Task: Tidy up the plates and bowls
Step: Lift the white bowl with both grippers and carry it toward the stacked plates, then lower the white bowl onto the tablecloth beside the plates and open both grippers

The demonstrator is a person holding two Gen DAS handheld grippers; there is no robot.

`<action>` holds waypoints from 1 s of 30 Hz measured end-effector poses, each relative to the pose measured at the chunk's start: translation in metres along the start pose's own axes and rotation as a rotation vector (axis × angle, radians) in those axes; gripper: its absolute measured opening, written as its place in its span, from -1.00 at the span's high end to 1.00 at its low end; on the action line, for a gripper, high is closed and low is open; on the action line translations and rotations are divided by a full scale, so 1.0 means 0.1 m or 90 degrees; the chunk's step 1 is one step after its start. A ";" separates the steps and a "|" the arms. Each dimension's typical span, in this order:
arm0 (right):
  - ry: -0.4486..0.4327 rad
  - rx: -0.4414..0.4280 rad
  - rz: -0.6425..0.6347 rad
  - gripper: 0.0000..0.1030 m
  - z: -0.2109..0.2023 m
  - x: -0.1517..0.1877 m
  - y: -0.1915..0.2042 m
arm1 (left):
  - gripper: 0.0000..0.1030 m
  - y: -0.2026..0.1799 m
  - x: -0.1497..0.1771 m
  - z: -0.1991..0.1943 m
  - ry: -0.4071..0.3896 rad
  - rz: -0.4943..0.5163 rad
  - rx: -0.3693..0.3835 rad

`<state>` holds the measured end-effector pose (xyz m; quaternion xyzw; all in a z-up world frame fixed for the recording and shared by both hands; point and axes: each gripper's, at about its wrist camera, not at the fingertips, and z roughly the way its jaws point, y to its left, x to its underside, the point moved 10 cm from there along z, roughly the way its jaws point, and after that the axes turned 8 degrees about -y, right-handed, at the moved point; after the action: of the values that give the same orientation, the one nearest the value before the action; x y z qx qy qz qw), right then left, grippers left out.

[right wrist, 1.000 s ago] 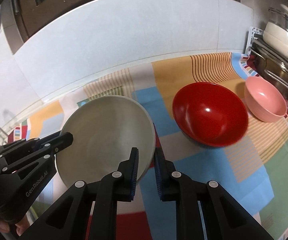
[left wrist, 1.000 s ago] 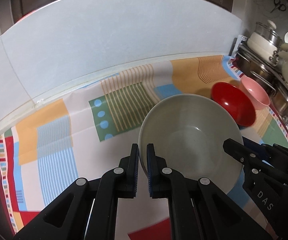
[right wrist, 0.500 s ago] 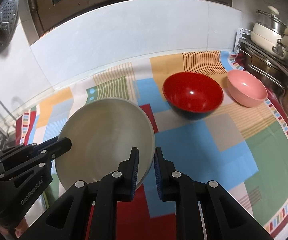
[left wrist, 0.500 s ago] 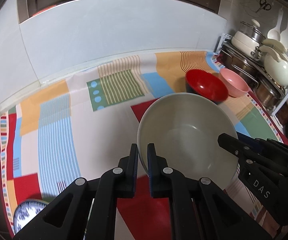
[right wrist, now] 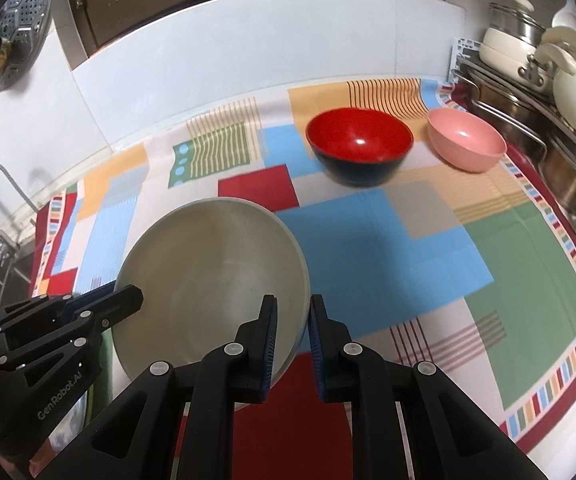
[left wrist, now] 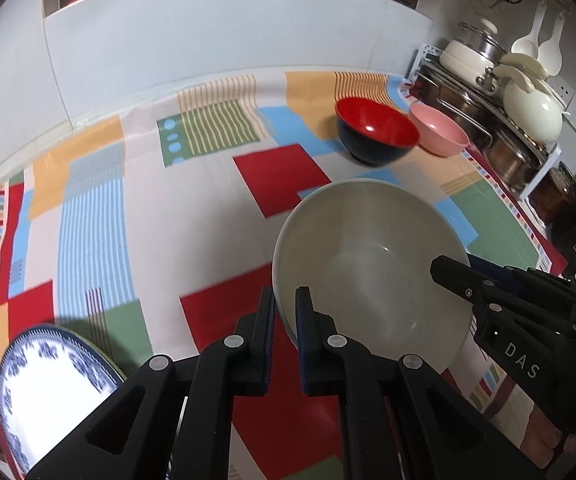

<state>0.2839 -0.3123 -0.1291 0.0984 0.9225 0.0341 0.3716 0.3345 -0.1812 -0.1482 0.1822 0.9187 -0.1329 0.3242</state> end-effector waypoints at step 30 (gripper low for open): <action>0.068 0.019 0.012 0.66 0.03 0.52 -0.20 | 0.77 -0.18 0.44 0.13 0.065 0.006 0.009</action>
<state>0.2464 -0.3216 -0.1696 0.1109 0.9404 0.0288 0.3201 0.3018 -0.1914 -0.1838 0.1952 0.9322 -0.1281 0.2766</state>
